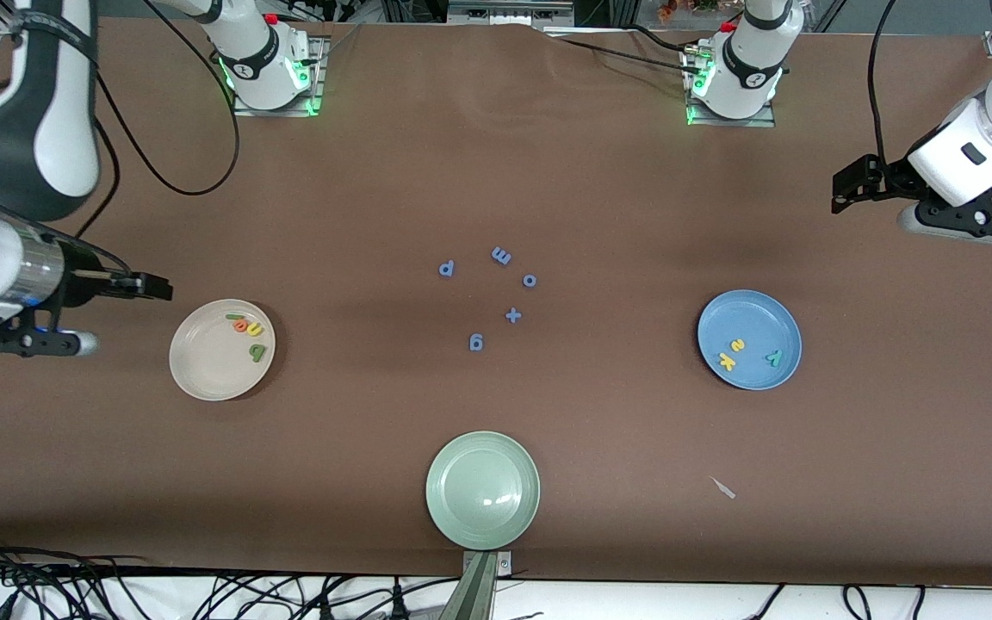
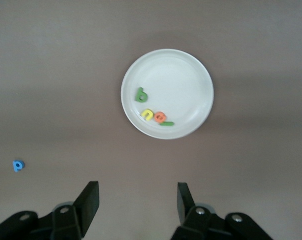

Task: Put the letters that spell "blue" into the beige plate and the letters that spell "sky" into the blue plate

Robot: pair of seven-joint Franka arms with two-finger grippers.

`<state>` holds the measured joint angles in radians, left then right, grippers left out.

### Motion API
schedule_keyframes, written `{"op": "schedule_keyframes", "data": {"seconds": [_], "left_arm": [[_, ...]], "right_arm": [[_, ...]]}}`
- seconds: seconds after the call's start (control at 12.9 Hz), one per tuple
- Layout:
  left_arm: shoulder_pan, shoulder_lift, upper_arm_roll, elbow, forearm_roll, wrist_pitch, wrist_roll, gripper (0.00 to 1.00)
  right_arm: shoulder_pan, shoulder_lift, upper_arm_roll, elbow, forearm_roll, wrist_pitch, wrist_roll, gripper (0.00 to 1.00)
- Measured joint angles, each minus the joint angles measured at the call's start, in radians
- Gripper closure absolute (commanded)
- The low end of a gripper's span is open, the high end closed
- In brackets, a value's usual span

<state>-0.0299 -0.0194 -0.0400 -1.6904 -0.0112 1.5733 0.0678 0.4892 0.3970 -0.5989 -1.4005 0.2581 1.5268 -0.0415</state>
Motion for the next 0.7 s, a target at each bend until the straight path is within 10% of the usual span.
{"op": "schedule_keyframes", "data": {"seconds": [0.7], "left_arm": [[0.000, 0.000, 0.000, 0.000, 0.000, 0.000, 0.000, 0.00]], "right_arm": [[-0.352, -0.329, 0.365, -0.205, -0.149, -0.042, 0.046, 0.29]]}}
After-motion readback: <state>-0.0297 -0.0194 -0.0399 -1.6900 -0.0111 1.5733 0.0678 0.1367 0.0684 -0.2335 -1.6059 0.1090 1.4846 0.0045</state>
